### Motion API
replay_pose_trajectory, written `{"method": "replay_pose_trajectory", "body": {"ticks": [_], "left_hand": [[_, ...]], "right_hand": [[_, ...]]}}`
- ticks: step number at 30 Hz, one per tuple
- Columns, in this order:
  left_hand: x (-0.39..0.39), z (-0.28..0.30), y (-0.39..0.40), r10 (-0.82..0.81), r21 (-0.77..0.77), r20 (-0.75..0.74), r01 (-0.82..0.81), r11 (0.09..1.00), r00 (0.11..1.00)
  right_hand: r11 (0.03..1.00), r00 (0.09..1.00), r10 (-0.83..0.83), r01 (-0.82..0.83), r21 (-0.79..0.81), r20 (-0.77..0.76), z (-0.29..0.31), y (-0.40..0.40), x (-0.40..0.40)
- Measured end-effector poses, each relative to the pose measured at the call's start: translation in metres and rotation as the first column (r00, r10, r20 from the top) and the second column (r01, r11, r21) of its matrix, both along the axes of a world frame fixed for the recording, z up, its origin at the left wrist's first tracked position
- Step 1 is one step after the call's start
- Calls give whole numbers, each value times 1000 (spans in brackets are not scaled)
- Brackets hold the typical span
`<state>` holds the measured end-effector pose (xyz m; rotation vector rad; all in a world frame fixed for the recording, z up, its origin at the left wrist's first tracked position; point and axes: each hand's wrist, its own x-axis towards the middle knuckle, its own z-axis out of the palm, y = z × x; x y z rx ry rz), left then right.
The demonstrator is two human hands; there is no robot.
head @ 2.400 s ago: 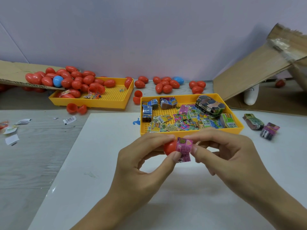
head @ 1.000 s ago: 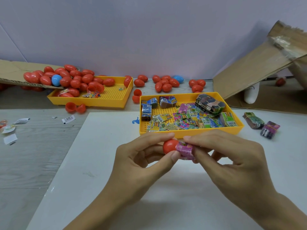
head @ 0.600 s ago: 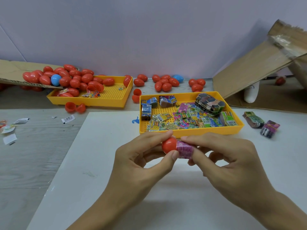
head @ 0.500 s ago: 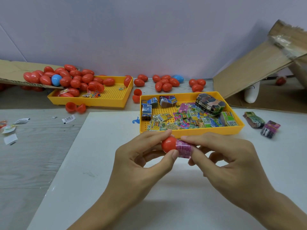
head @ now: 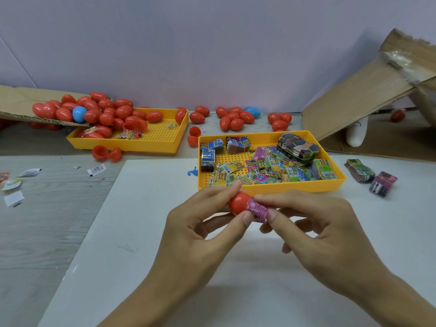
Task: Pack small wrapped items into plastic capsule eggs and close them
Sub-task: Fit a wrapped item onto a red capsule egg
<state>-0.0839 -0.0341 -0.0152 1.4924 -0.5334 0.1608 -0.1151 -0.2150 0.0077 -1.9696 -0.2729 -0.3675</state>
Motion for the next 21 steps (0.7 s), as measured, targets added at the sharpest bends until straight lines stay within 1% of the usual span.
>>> {"method": "replay_pose_trajectory", "body": {"ticks": [1,4,6,8,11,14,17,21], "left_hand": [[0,1,0,-6,5,-4,6,1000,1000],[-1,3,1,-7,37,18,6,999,1000],[-2,4,0,2,59,52,-5,998,999],[-3,4,0,27,110,111,-39,993,993],[-3,6,1,85,198,250,-137,971,965],[-6,7,0,134,221,346,-219,950,929],[-8,7,-1,156,241,383,-262,935,911],[-10,6,-1,174,262,383,-287,921,907]], "right_hand": [[999,999,18,-16,41,-38,1,-1,0],[964,984,86,-43,262,-156,5,-3,1],[934,967,130,-44,354,-221,10,-2,3],[921,949,155,-37,387,-276,13,1,4],[892,918,169,13,452,-360,13,4,4],[851,867,233,37,524,-440,15,4,4],[814,825,285,60,578,-487,17,3,3],[746,777,358,96,659,-519,17,5,3]]}}
